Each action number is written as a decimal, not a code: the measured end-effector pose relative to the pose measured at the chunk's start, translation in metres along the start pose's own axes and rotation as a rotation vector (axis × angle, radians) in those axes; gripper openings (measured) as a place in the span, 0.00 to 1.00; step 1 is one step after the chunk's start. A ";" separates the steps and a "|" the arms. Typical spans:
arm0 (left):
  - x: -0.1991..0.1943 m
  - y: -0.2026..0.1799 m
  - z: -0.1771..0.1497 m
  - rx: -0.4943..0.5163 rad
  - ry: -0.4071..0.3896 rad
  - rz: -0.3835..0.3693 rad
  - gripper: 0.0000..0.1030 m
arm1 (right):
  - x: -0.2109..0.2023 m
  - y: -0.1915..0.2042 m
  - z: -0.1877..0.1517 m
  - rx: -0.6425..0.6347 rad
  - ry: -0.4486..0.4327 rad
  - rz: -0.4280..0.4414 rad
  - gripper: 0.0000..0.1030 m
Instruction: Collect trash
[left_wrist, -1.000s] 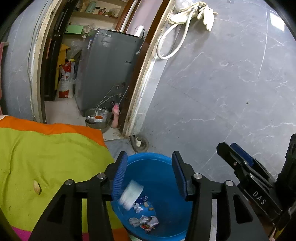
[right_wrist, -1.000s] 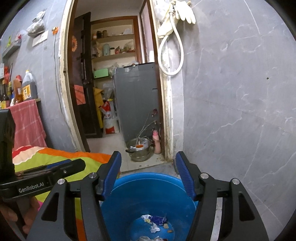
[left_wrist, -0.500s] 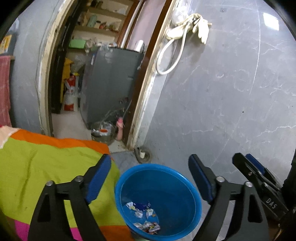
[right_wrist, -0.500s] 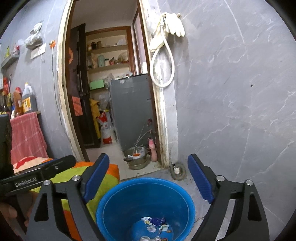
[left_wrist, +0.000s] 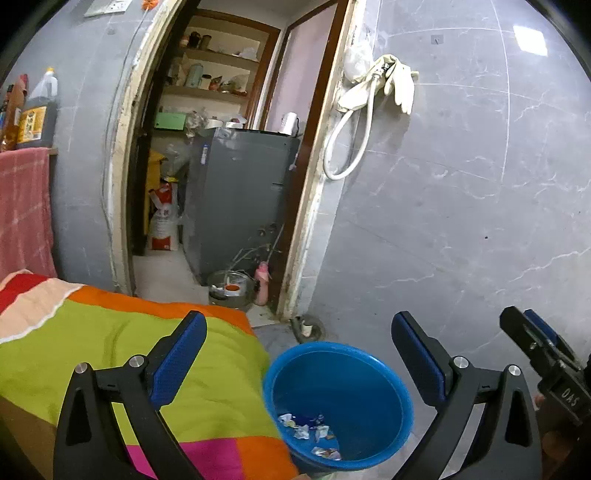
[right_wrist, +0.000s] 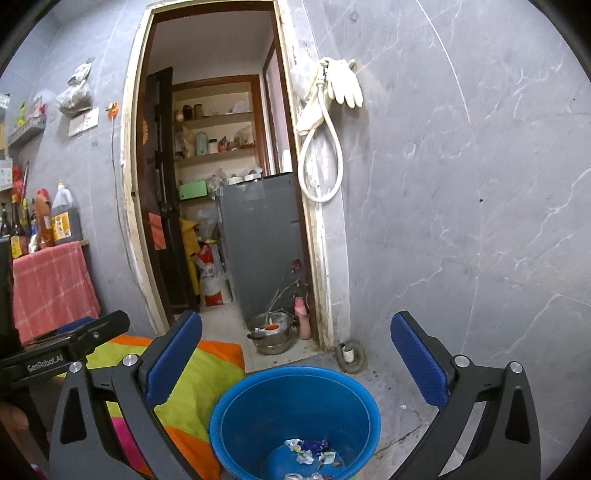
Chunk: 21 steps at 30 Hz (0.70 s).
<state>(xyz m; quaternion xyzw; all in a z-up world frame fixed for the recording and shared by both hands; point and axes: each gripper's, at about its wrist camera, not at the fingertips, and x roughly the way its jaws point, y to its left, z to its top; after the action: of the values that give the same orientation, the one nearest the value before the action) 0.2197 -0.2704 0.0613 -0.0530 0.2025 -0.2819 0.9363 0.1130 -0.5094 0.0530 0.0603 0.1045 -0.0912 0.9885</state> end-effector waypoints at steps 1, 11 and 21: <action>-0.002 0.002 -0.001 0.002 0.001 0.008 0.95 | -0.002 0.001 -0.001 0.001 -0.002 0.001 1.00; -0.012 0.036 -0.018 -0.012 0.008 0.094 0.95 | -0.006 0.019 -0.013 0.021 -0.044 0.007 1.00; -0.023 0.060 -0.031 -0.019 0.001 0.138 0.95 | -0.016 0.037 -0.028 0.019 -0.097 0.004 1.00</action>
<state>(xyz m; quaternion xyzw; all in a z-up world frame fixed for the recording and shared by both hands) 0.2199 -0.2068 0.0283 -0.0475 0.2087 -0.2148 0.9529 0.0992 -0.4665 0.0336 0.0656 0.0554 -0.0932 0.9919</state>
